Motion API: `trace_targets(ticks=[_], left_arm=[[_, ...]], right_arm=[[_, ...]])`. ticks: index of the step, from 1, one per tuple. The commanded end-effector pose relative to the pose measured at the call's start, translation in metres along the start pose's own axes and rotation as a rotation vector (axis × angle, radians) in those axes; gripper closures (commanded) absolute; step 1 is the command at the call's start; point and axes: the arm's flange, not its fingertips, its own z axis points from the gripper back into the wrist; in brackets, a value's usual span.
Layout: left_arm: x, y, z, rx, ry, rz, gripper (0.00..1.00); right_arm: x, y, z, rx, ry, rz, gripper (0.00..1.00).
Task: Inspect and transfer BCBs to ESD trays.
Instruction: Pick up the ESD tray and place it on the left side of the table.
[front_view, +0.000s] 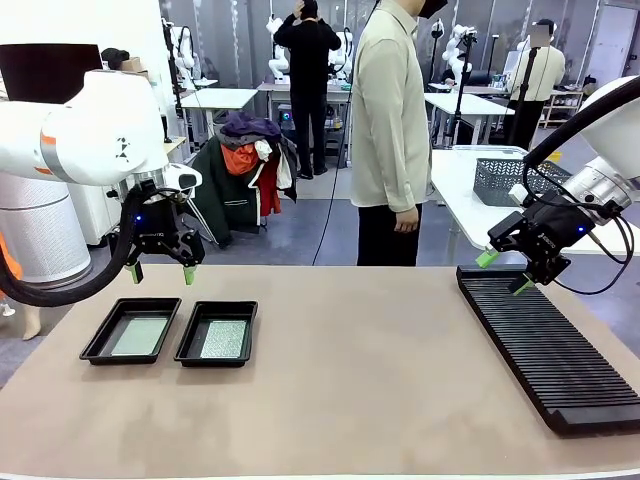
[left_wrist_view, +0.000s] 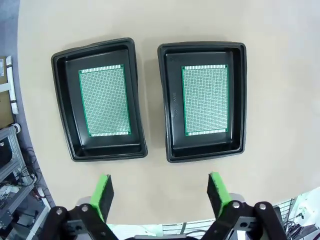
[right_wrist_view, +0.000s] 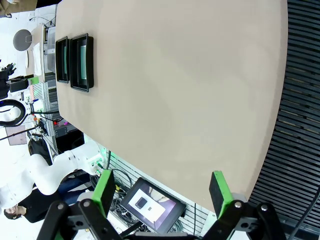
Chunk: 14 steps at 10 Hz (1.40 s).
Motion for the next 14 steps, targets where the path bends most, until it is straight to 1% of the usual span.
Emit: trace_targets(ticks=[1, 14], left_arm=[[-0.0011, 0.0017, -0.0018, -0.001, -0.005, 0.004, 0.00], [-0.0011, 0.0017, -0.0018, -0.001, -0.005, 0.004, 0.00]], right_arm=[[-0.0003, 0.0008, 0.0002, -0.006, -0.003, -0.014, 0.00], [-0.0003, 0.0008, 0.0002, -0.006, -0.003, -0.014, 0.00]])
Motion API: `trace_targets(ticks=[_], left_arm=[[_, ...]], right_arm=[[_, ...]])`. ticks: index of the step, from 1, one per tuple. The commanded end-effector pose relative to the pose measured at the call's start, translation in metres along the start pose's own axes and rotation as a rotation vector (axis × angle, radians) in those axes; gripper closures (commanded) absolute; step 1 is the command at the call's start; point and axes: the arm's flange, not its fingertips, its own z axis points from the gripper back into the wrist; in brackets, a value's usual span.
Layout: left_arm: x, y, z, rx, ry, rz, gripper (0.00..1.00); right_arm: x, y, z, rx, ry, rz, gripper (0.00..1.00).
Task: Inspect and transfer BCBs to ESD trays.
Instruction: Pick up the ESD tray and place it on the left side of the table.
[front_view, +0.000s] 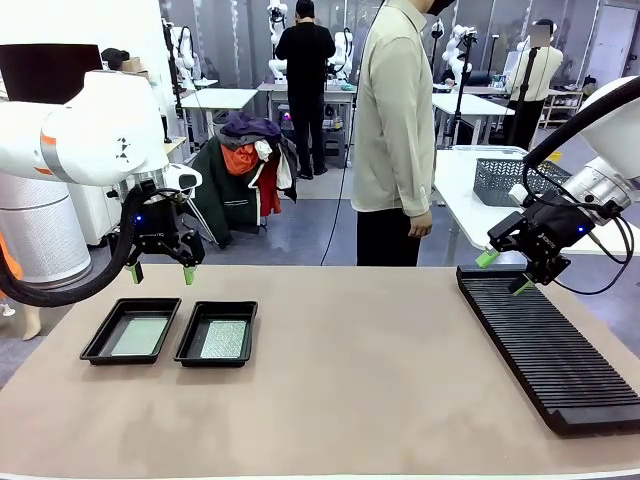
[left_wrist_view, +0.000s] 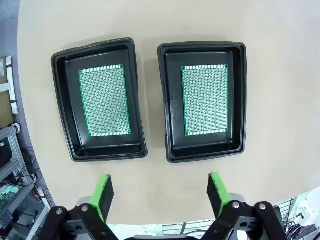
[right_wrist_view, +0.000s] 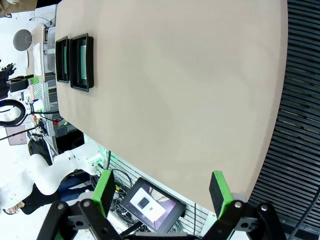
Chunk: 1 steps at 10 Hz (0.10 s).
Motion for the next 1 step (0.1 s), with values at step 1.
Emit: trace_targets(ticks=[1], left_arm=[[-0.0011, 0.0017, -0.0018, -0.001, -0.005, 0.004, 0.00]], right_arm=[[-0.0003, 0.0008, 0.0002, -0.006, -0.003, -0.014, 0.00]])
